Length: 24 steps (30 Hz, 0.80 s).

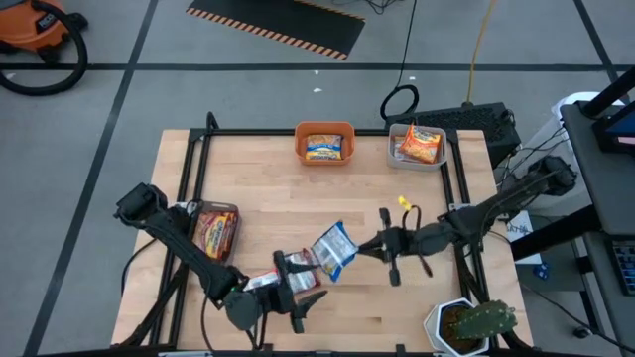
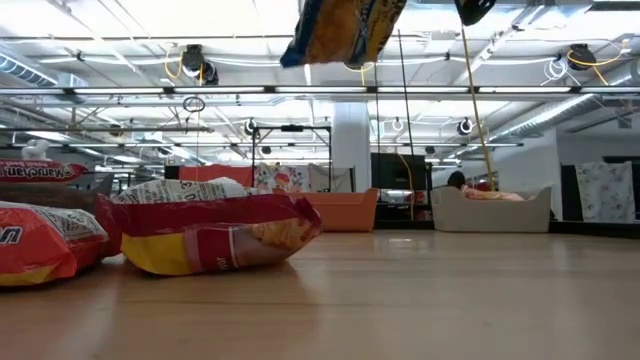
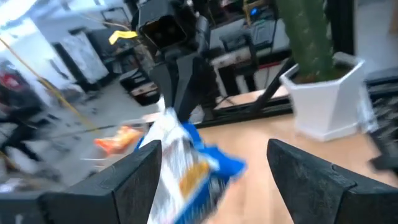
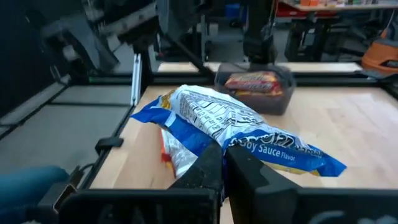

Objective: Sort Maruchan noodles
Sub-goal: Put the blue noodle pack into the orange bin

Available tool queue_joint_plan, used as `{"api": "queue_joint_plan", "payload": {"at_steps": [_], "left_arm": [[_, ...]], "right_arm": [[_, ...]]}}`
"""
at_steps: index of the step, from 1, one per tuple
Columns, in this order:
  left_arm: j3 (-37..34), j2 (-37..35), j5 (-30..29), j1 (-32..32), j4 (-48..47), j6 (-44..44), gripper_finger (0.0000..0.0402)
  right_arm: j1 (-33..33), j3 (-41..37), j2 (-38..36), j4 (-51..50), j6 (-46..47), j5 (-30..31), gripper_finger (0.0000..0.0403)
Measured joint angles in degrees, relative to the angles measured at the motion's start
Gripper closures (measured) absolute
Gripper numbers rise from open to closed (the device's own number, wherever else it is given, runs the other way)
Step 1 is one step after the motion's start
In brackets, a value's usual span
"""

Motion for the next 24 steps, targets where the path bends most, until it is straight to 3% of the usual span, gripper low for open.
{"api": "queue_joint_plan", "payload": {"at_steps": [6,16,24], "left_arm": [[0.0,0.0,-4.7,-0.2,-4.7,4.3,0.0106],[0.0,0.0,-9.0,5.5,-12.2,5.9,0.0106],[0.0,0.0,-9.6,11.5,-12.3,7.0,0.0106]], "right_arm": [[-2.0,-5.0,-7.4,2.7,-1.3,-0.2,0.0403],[-9.8,-16.3,-17.3,19.1,-1.2,-0.7,0.0403],[-17.3,-17.1,-16.1,20.1,2.2,-11.2,0.0403]]}}
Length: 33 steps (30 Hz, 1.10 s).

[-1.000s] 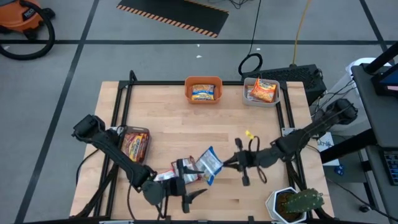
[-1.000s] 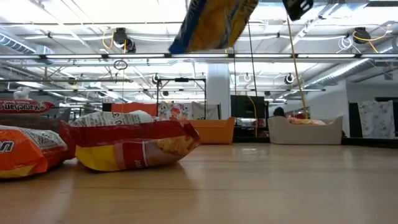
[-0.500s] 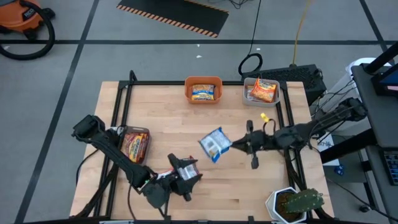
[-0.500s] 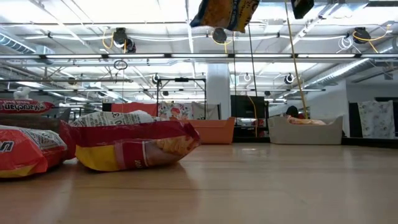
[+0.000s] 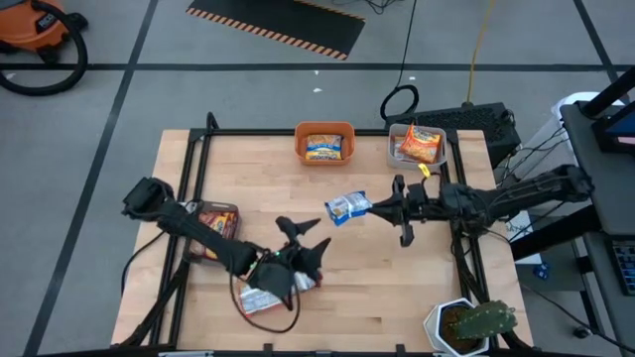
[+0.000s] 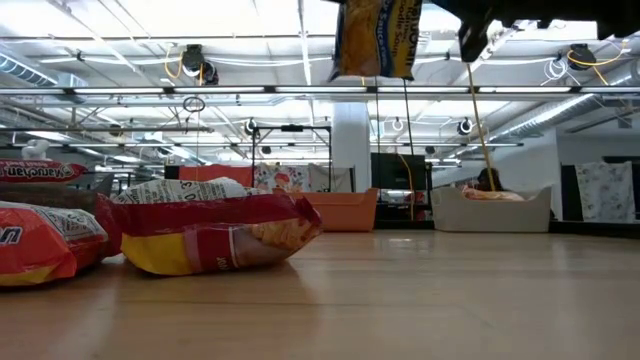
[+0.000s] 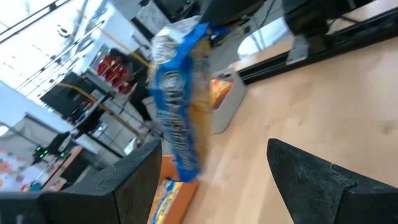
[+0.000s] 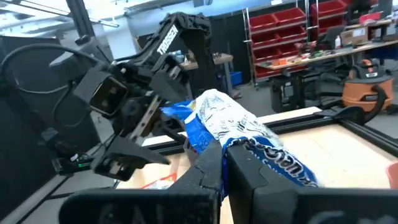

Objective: Sort Maruchan noodles
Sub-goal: Put the blue noodle pack into the orange bin

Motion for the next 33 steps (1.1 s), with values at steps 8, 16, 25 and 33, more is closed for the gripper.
{"api": "queue_joint_plan", "payload": {"at_steps": [8,16,25,33], "left_arm": [[0.0,0.0,1.7,4.4,-0.1,1.9,0.0106],[0.0,-1.5,1.0,7.7,-0.2,4.7,0.0106],[0.0,-7.0,12.4,10.8,-3.4,1.0,0.0106],[0.0,-6.2,16.5,15.6,-4.2,-3.9,0.0106]], "right_arm": [[-6.4,0.0,0.4,2.4,0.0,-7.9,0.0403],[-12.0,1.7,0.4,3.7,-0.1,-15.6,0.0403],[-15.9,2.2,0.4,4.1,0.0,-19.1,0.0403],[-15.9,2.3,4.6,4.9,0.0,-19.2,0.0403]]}}
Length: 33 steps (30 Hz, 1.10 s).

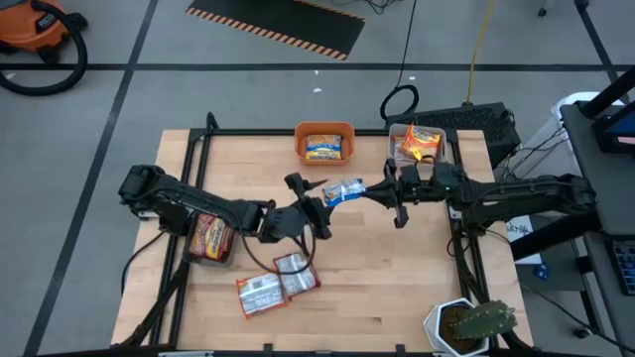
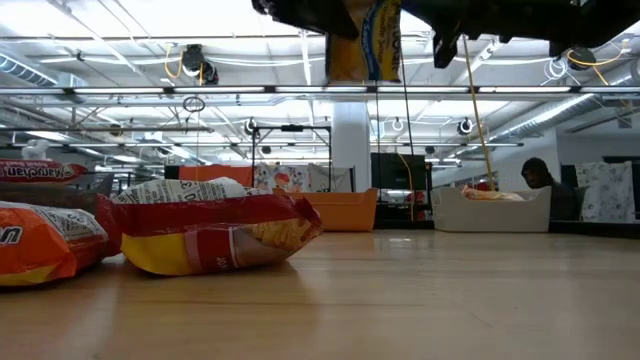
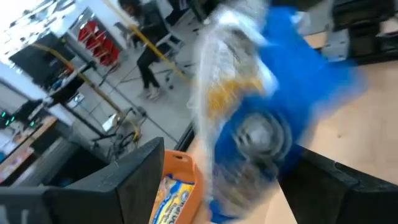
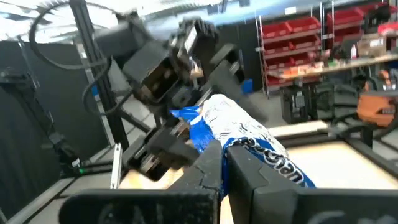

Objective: Sort Maruchan noodles
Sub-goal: Put the blue noodle pack into the orange bin

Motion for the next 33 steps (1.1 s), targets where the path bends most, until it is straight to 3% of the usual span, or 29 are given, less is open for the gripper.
{"api": "queue_joint_plan", "payload": {"at_steps": [3,9,14,25,33], "left_arm": [[0.0,0.0,1.0,0.7,0.4,-0.3,0.0106],[0.0,0.0,10.7,0.7,0.6,2.3,0.0106],[0.0,0.0,11.4,0.9,0.6,3.4,0.0112],[0.0,0.0,11.2,1.0,0.7,3.6,0.0220],[0.0,0.0,9.4,1.0,0.8,3.6,0.0277]], "right_arm": [[0.2,0.0,2.0,0.8,0.4,0.0,0.0403],[0.2,0.0,3.7,3.4,1.3,0.0,0.0403],[0.5,0.0,3.3,3.5,1.5,-0.2,0.0403],[1.0,0.0,3.3,3.9,1.4,-0.2,0.0403],[1.0,0.0,3.3,3.8,0.0,-0.2,0.0403]]}}
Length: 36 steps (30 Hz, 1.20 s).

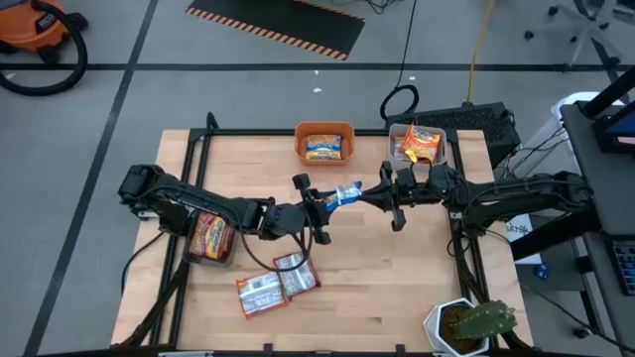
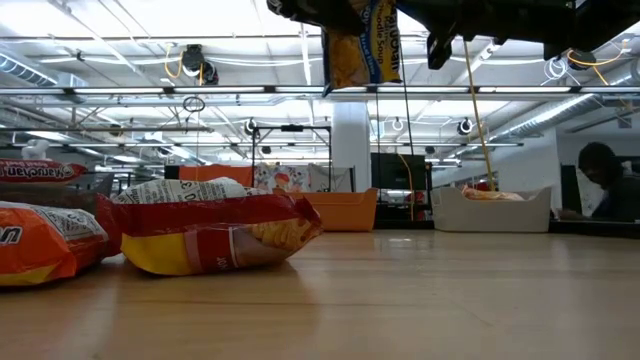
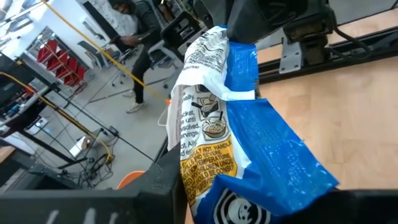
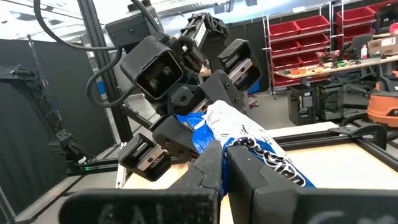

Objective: Sort Maruchan noodles
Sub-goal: Put the blue noodle pack into the orange bin

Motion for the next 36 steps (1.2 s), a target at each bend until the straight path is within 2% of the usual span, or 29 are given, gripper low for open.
{"api": "queue_joint_plan", "payload": {"at_steps": [25,31,36], "left_arm": [[0.0,-0.2,-0.9,-0.7,-0.2,0.1,0.0271],[0.0,-0.2,-3.7,-2.7,0.8,2.0,0.0271],[0.0,-0.8,-4.0,-4.9,5.1,3.8,0.0271]], "right_arm": [[-0.8,0.0,-0.7,0.0,-3.6,0.2,0.0374],[-0.9,0.0,-5.5,-3.5,-7.4,0.3,0.0374],[-1.0,0.0,-10.5,-8.4,-10.6,0.7,0.0373]]}}
